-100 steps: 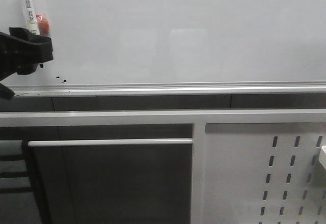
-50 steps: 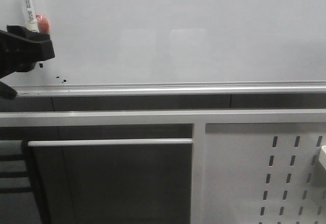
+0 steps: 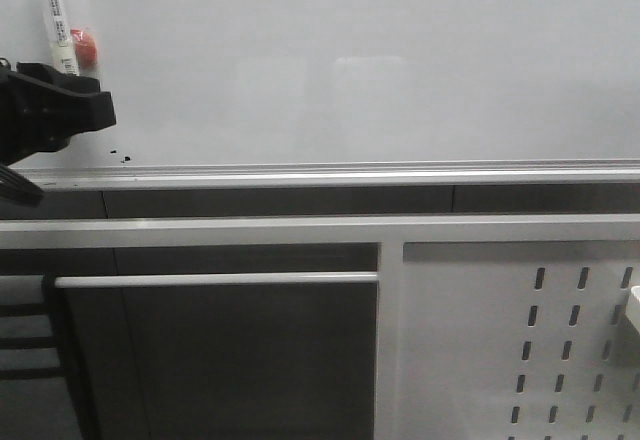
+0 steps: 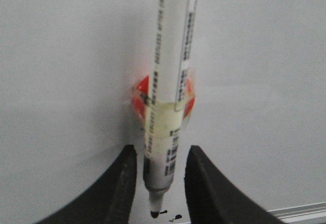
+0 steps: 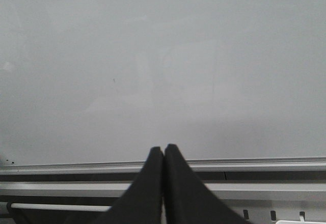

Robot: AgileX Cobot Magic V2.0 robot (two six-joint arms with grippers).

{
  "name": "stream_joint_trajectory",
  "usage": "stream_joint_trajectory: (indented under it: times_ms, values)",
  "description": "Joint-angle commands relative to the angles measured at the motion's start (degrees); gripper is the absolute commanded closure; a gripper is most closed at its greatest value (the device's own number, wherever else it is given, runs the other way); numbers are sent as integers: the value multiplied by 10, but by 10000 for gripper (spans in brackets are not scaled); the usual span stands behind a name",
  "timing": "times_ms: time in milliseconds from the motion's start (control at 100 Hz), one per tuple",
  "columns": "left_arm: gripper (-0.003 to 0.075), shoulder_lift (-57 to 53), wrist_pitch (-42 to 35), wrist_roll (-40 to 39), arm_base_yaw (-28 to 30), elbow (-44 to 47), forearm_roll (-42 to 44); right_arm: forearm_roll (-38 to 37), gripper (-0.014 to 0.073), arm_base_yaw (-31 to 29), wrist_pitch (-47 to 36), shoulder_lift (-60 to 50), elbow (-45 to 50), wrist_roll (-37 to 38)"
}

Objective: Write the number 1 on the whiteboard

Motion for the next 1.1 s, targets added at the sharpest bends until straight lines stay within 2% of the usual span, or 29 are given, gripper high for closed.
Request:
stream_joint_trajectory:
  times_ms: [0,160,340,770,1090]
  values:
    - [517,-4,-70,-7,-5,-17,1,-6,648,-1,-53,11,-21,-6]
    - [561,1,-81,-7,-5,-20,1,-6,648,-1,-53,11,-21,-6]
    - [743,1,-107,-7,-5,-20,2,-6,648,-1,-53,11,-21,-6]
    - [741,-1,-123,-8,-5,-16,39,-6,648,-1,-53,11,-21,-6]
    - [741,-32,-123,-8,-5,26,50,-7,648,-1,-53,11,-21,-6]
